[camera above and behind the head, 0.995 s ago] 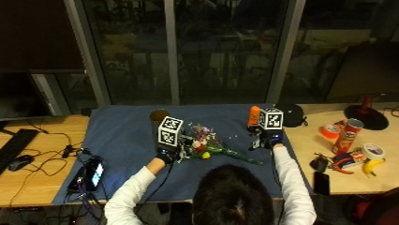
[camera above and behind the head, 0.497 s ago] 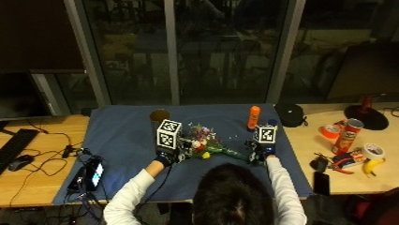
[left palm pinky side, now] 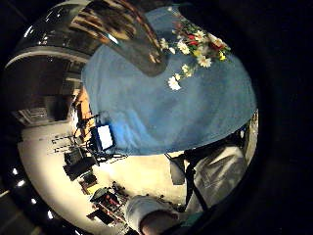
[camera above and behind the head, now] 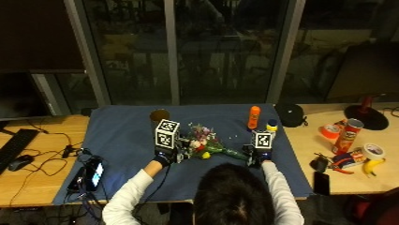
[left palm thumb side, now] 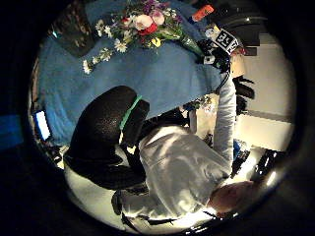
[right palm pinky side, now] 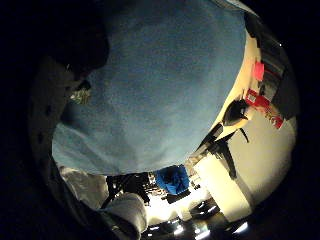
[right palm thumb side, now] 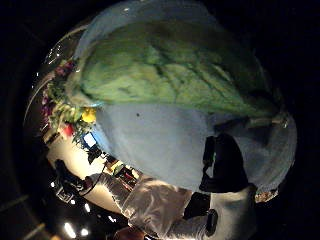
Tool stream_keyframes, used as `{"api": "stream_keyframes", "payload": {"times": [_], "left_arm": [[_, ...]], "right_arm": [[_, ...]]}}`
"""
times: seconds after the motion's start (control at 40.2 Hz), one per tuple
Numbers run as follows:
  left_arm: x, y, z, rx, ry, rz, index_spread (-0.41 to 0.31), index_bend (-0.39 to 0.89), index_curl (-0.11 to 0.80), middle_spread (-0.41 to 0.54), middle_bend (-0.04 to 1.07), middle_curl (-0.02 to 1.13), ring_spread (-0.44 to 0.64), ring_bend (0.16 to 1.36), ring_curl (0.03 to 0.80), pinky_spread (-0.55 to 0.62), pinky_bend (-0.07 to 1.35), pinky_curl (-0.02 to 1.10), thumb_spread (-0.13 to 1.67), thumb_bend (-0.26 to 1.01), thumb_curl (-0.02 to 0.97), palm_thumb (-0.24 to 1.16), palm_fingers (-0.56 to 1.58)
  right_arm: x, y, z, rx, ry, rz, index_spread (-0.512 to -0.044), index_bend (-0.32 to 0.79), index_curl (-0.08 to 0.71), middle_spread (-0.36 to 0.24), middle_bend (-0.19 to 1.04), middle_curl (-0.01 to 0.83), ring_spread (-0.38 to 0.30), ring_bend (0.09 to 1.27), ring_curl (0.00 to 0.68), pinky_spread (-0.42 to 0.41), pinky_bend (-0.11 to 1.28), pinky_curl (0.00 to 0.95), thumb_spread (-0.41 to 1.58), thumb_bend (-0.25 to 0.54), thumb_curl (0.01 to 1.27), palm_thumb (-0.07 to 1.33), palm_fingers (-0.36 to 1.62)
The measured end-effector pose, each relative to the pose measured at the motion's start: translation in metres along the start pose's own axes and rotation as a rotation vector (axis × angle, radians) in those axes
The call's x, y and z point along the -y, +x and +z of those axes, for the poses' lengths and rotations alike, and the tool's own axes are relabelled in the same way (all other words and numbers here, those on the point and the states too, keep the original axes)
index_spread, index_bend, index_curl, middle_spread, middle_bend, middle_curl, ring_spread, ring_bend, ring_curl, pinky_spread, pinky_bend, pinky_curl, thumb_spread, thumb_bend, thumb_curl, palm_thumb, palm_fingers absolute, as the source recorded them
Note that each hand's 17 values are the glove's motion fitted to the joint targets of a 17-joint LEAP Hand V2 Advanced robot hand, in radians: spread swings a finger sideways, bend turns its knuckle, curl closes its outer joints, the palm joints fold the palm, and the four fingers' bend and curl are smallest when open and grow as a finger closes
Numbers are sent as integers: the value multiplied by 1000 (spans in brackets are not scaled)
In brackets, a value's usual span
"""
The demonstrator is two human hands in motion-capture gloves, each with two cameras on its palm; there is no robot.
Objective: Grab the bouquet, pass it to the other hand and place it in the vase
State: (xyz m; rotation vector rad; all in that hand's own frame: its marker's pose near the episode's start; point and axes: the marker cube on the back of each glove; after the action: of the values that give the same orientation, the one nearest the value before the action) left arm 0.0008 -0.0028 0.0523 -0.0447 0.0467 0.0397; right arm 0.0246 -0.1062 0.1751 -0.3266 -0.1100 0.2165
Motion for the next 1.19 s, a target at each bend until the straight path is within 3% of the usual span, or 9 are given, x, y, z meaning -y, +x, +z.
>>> {"api": "stream_keyframes", "payload": {"times": [0.348, 0.398, 0.572, 0.771, 0.846, 0.871, 0.92, 0.995, 1.194], "left_arm": [[-5, -3, -3, -33, 21, 4, 91, 85, 186, 300, 265, 335, 402, 699, 271, 401, 546, 334, 1111, -22, 279, 274, 0], [-7, -4, -3, -27, 21, 2, 93, 85, 181, 300, 270, 337, 402, 704, 272, 400, 551, 335, 1112, -23, 279, 270, -4], [-11, -7, -4, -30, 26, -8, 98, 95, 171, 299, 278, 342, 400, 713, 275, 400, 560, 338, 1115, -21, 279, 267, -11], [-11, -11, -2, -34, 21, -6, 109, 81, 149, 318, 278, 345, 405, 732, 281, 398, 582, 344, 1109, -24, 278, 251, -32], [-9, -12, 1, -39, 18, -5, 111, 84, 144, 323, 277, 346, 406, 735, 282, 396, 585, 345, 1109, -23, 279, 248, -33], [-9, -12, 1, -42, 20, -2, 112, 85, 143, 324, 277, 346, 406, 735, 282, 396, 586, 345, 1109, -23, 279, 248, -34], [-9, -10, 1, -49, 26, 6, 113, 90, 143, 335, 259, 340, 407, 739, 282, 396, 594, 348, 1108, -29, 276, 235, -45], [-10, -8, 1, -54, 35, 13, 111, 94, 141, 360, 227, 334, 409, 742, 282, 392, 610, 352, 1099, -38, 270, 201, -58], [-13, 0, -2, -100, 75, 54, 111, 92, 136, 390, 200, 326, 408, 735, 278, 386, 618, 352, 1087, -28, 267, 168, -53]], "right_arm": [[3, -9, 2, -30, 15, 63, -329, 259, 255, -121, 322, 413, -156, 539, 334, 38, 521, 303, 948, -20, 510, 895, 715], [2, -12, 2, -30, 15, 70, -305, 383, 304, -147, 408, 444, -165, 457, 313, 14, 422, 276, 942, -14, 504, 913, 859], [-3, -16, -7, 26, 83, 110, -259, 337, 348, -187, 416, 467, -192, 349, 308, -112, 466, 302, 1011, 0, 483, 969, 1050], [7, -15, -2, 117, 151, 32, -251, 106, 325, -175, 491, 507, -194, 635, 421, -186, 433, 339, 1151, 6, 444, 994, 1260], [10, -14, -8, 129, 315, 41, -244, 164, 341, -176, 537, 531, -193, 682, 450, -212, 489, 369, 1150, -48, 411, 917, 1397], [10, -14, -11, 135, 390, 48, -247, 147, 338, -172, 525, 528, -191, 665, 446, -216, 471, 362, 1182, -3, 417, 966, 1276], [9, -14, -16, 145, 544, 68, -237, 211, 364, -175, 556, 544, -194, 717, 472, -224, 537, 392, 1133, -71, 387, 855, 1463], [5, -12, -23, 165, 696, 109, -231, 349, 413, -168, 624, 568, -193, 769, 492, -225, 546, 410, 1041, -58, 383, 817, 1601], [-22, -27, -33, 569, 709, 124, -215, 467, 486, -157, 715, 600, -186, 865, 533, -220, 637, 464, 897, -7, 453, 941, 1509]]}}
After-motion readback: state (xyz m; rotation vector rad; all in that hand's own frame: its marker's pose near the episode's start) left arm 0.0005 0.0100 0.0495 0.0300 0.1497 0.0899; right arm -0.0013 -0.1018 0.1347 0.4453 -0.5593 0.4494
